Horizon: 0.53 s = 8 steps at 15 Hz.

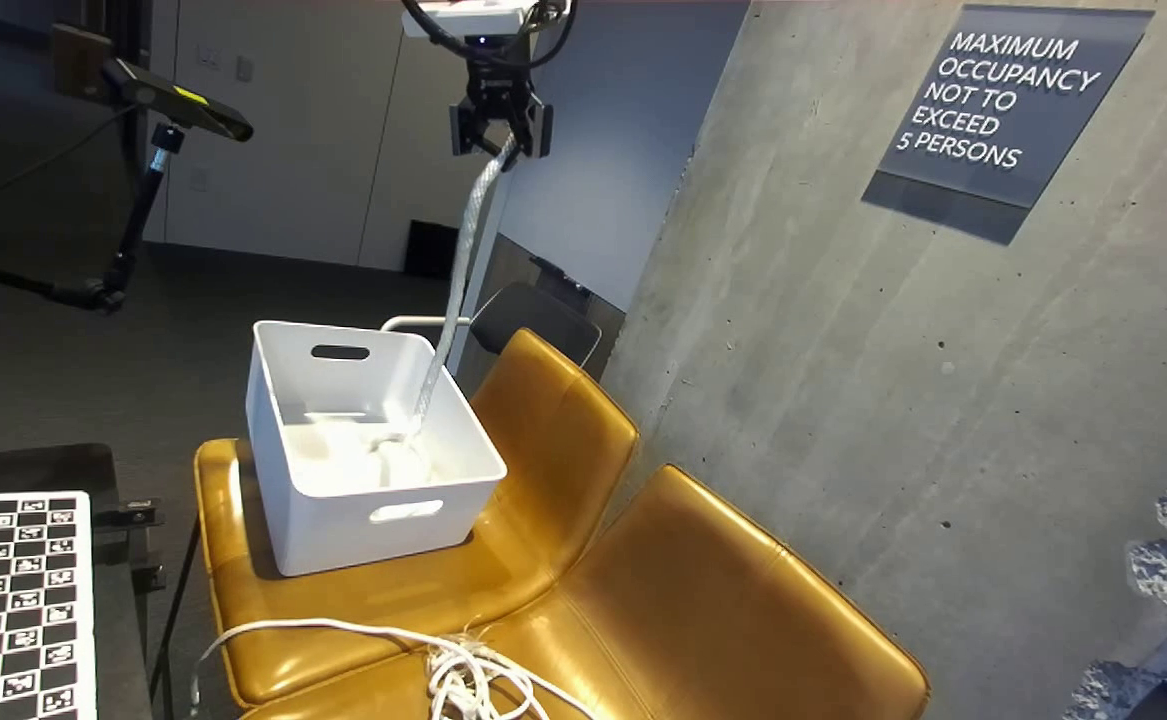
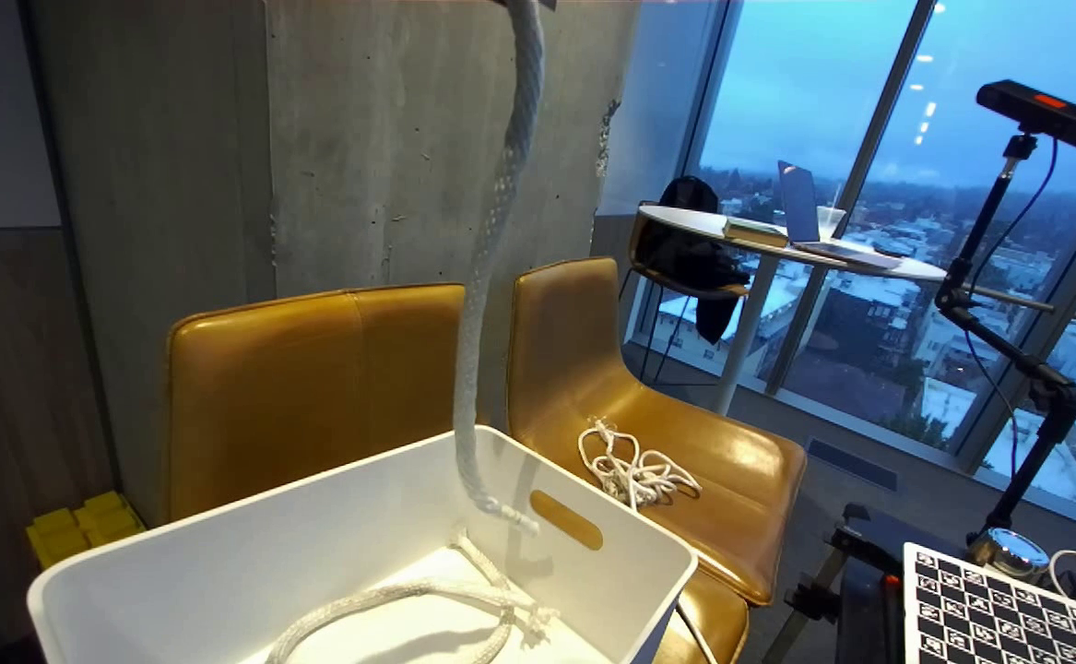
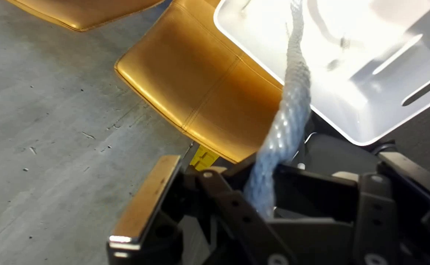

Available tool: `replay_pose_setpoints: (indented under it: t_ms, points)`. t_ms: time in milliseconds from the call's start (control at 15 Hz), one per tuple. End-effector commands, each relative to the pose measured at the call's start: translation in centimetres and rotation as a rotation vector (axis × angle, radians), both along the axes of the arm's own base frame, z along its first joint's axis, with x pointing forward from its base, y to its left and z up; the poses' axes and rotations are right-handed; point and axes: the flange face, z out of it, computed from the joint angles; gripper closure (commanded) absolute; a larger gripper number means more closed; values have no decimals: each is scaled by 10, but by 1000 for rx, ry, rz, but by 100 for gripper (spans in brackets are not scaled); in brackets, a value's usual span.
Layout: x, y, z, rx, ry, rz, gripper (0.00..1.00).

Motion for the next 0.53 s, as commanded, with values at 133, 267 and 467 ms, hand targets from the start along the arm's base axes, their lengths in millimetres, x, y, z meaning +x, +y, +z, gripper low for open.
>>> replay_pose_setpoints:
  t_ms: [133,267,467]
  points:
    - [7,46,-51,0,67,-13,100]
    - [6,51,-80,8,110,-26,100]
    - [5,49,-122,3,175,-52,100]
